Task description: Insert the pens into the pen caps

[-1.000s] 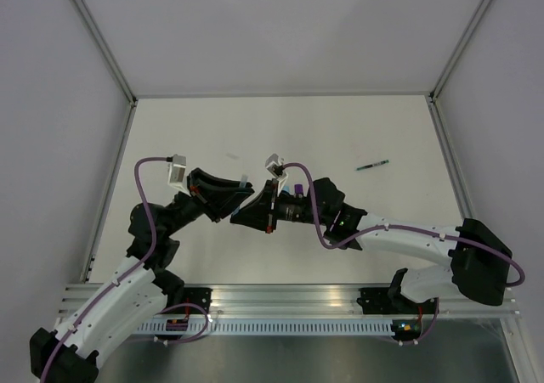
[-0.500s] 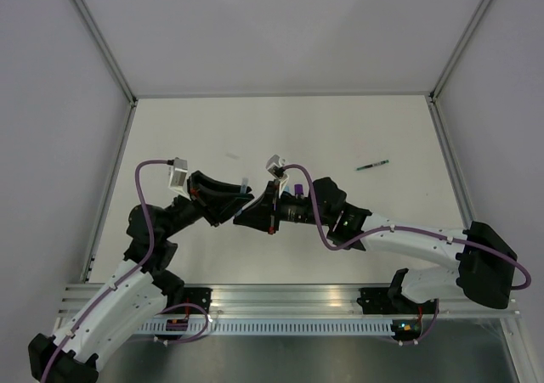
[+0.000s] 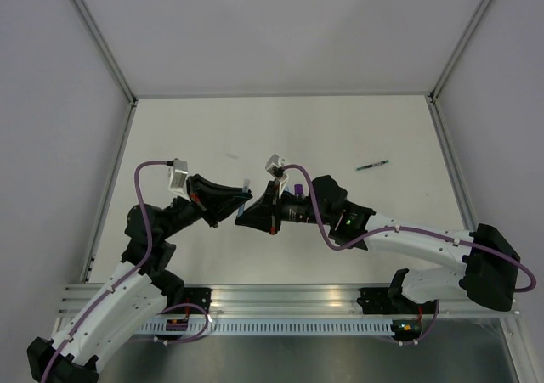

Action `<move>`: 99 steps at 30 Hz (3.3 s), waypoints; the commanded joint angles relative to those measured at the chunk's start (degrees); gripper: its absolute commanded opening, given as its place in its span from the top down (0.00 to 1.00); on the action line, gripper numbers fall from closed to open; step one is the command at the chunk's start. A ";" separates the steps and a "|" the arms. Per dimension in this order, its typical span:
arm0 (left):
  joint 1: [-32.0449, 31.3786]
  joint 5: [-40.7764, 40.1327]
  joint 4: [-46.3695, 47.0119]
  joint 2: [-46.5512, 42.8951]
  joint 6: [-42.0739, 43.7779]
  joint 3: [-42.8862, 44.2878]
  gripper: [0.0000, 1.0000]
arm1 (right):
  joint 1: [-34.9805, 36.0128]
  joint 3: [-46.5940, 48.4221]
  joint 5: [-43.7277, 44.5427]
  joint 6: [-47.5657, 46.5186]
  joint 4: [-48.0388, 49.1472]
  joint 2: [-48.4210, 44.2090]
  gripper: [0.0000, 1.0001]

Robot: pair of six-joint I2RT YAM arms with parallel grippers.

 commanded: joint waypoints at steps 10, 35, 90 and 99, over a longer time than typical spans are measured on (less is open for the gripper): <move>-0.06 -0.79 9.46 -0.04 -7.40 -1.52 0.98 | -0.15 -1.58 1.21 -0.85 8.79 -4.17 0.51; -0.06 -2.47 14.76 0.49 -12.16 -3.11 0.74 | -0.07 -2.11 -1.16 3.99 17.09 1.55 1.00; -0.06 7.19 5.68 1.53 -6.96 -3.89 0.98 | -8.67 18.71 0.87 -6.55 -14.84 -4.53 1.00; -0.23 7.64 11.14 6.11 -9.17 -6.97 0.98 | -14.12 25.39 -2.12 -8.31 -15.28 -0.83 1.00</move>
